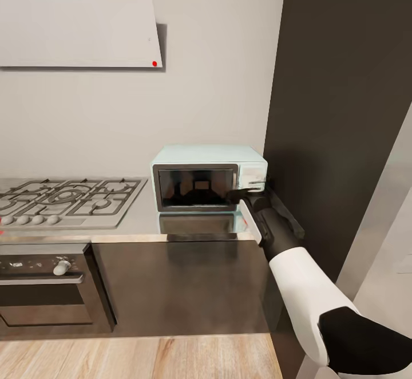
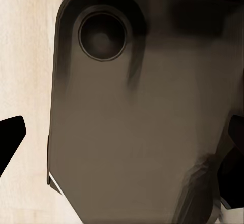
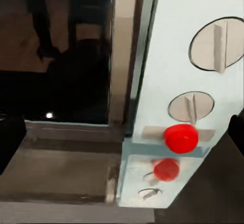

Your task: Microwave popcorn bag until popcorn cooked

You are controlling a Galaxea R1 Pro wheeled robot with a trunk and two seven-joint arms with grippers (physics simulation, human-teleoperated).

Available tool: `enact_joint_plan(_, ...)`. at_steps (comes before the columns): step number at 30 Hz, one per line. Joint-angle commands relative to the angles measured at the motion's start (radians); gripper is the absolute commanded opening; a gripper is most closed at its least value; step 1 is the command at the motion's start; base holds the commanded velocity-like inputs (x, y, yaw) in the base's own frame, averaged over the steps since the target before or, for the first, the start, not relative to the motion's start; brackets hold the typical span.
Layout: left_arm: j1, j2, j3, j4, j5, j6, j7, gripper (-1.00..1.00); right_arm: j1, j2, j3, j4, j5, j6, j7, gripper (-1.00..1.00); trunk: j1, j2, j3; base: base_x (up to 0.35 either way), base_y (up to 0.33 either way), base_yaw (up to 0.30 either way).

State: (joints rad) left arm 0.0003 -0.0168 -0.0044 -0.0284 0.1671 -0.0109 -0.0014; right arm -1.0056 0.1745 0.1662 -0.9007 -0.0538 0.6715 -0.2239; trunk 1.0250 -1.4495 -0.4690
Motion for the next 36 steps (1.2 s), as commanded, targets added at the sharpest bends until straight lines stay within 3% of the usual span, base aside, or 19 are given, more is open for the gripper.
enact_joint_plan(1, 0.0, 0.0, -0.001, -0.001, 0.008, -0.001, 0.0, 1.0, -0.001, 0.0, 0.0, 0.004, -0.002, 0.002, 0.045, 1.0, 0.0, -0.001, -0.001, 0.0, 0.0, 0.0)
enact_joint_plan(6, 0.0, 0.0, -0.002, -0.001, 0.008, -0.003, 0.0, 1.0, -0.001, 0.0, -0.001, 0.011, 0.0, 0.0, 0.081, 1.0, 0.0, -0.001, -0.001, 0.0, 0.0, 0.0)
enact_joint_plan(13, 0.0, 0.0, -0.008, -0.001, 0.003, -0.001, -0.003, 1.0, -0.001, 0.0, -0.004, 0.018, 0.01, -0.007, 0.06, 1.0, 0.0, -0.001, -0.001, 0.067, 0.0, 0.0)
enact_joint_plan(17, 0.001, 0.0, -0.009, -0.001, 0.002, -0.001, -0.003, 1.0, -0.001, 0.0, -0.002, 0.019, 0.009, -0.028, 0.004, 1.0, 0.0, -0.001, -0.001, 0.19, 0.0, 0.0)
enact_joint_plan(25, 0.0, 0.0, -0.009, -0.001, 0.0, -0.002, -0.002, 1.0, -0.001, 0.0, -0.002, 0.019, 0.009, -0.03, 0.0, 1.0, 0.0, -0.001, -0.001, 0.017, 0.003, 0.0)
enact_joint_plan(36, 0.0, 0.0, -0.011, -0.001, 0.0, -0.001, -0.003, 1.0, -0.001, 0.0, -0.003, 0.019, 0.008, -0.044, -0.001, 1.0, 0.0, -0.001, -0.001, 0.031, 0.184, 0.0)
